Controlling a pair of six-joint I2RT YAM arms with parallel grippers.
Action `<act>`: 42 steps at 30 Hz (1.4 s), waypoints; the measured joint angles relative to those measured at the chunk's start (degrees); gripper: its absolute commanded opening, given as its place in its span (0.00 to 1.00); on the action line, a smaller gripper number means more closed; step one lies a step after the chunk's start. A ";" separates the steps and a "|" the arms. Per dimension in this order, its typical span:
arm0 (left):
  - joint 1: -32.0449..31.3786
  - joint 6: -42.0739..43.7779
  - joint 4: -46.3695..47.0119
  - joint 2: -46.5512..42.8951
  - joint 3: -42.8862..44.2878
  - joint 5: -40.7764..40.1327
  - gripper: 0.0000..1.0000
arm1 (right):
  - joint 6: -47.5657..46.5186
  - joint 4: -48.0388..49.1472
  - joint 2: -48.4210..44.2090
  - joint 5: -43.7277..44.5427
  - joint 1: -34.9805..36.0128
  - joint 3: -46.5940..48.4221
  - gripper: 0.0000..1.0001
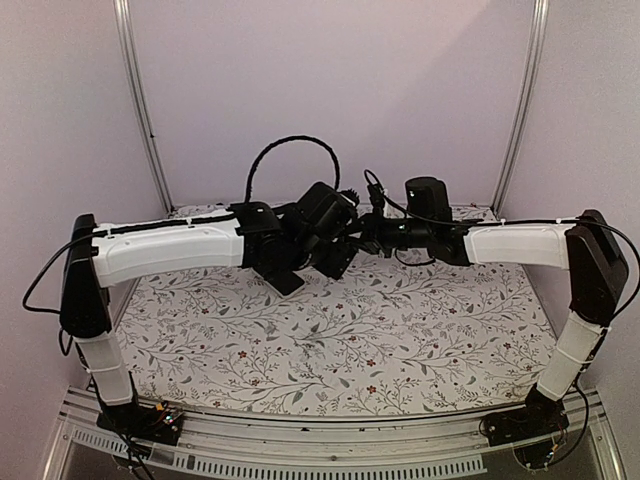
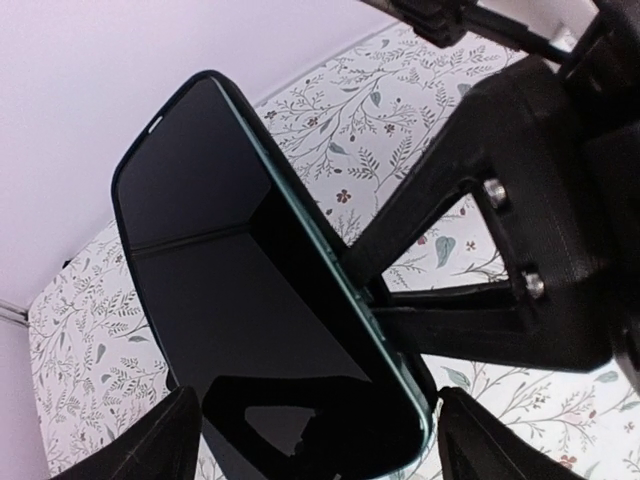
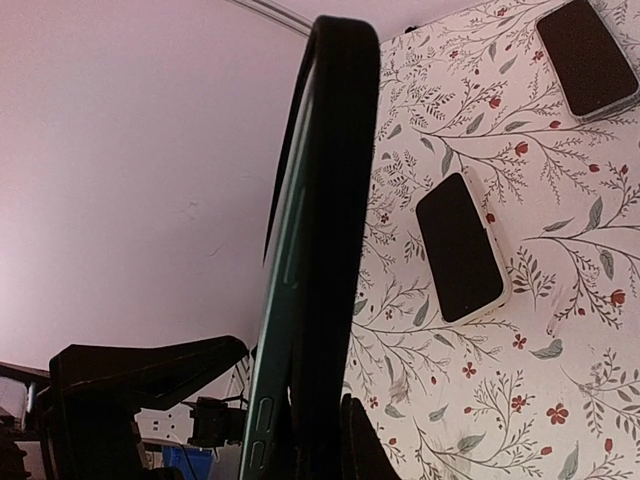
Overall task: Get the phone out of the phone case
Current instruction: Remove the phone from the phone case.
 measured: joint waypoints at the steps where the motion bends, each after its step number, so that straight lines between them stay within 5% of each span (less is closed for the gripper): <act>1: -0.31 0.37 -0.04 0.26 0.22 -0.70 0.81 | 0.04 0.00 0.00 -0.11 0.00 0.00 0.00; 13: -2.23 3.98 0.57 1.64 0.76 -5.88 0.58 | 0.46 0.04 0.07 -0.28 0.22 0.22 0.00; 31: -3.06 8.24 10.27 1.79 -4.90 -9.07 0.02 | 2.45 -2.08 0.37 2.32 -0.04 -1.11 0.00; 42: -2.99 8.96 14.05 3.30 -6.78 -9.73 0.00 | 5.03 -5.66 0.44 4.39 -0.17 -2.19 0.00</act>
